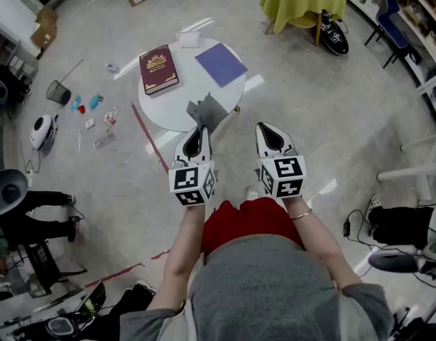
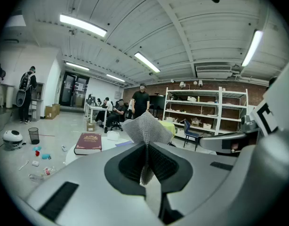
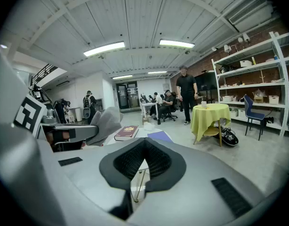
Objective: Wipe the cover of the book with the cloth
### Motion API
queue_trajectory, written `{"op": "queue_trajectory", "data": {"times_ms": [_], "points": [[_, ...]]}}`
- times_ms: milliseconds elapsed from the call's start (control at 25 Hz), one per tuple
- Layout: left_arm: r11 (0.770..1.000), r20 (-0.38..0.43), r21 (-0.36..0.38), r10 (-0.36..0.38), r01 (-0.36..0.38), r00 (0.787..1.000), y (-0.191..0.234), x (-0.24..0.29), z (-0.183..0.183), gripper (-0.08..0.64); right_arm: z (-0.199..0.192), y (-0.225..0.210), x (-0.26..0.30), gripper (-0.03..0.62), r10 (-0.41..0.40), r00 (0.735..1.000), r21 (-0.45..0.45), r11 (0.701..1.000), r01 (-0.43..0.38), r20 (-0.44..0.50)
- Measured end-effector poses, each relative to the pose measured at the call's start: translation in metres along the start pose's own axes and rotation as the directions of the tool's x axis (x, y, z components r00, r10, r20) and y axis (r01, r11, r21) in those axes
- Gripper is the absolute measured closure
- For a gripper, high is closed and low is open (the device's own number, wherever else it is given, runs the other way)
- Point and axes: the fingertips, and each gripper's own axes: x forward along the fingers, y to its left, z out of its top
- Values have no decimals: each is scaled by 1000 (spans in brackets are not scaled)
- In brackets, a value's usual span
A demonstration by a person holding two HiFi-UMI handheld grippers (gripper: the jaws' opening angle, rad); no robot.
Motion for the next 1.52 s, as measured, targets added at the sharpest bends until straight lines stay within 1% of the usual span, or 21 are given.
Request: {"op": "queue_trajectory", "data": {"times_ms": [400,800,1040,1240,1520], "points": [[1000,-15,10,7,-7,1000,-14,8,0,535,2,-18,-2,564,32,999,23,999,-32,11],[999,-10,25,48,-48,999,-23,18,3,535,-3,-49,-3,561,70,997,41,997,-70,21],[998,-13,20,63,-62,998,-28,18,7,535,0,-63,-2,561,70,997,87,994,-72,31],[997,-18,23,71,-70,997,-21,28,12,535,4,-69,10,561,78,996,117,990,-81,32],[998,-36,11,64,-63,997,0,70,10,535,0,-85,46,561,68,998,132,989,-68,2]]}}
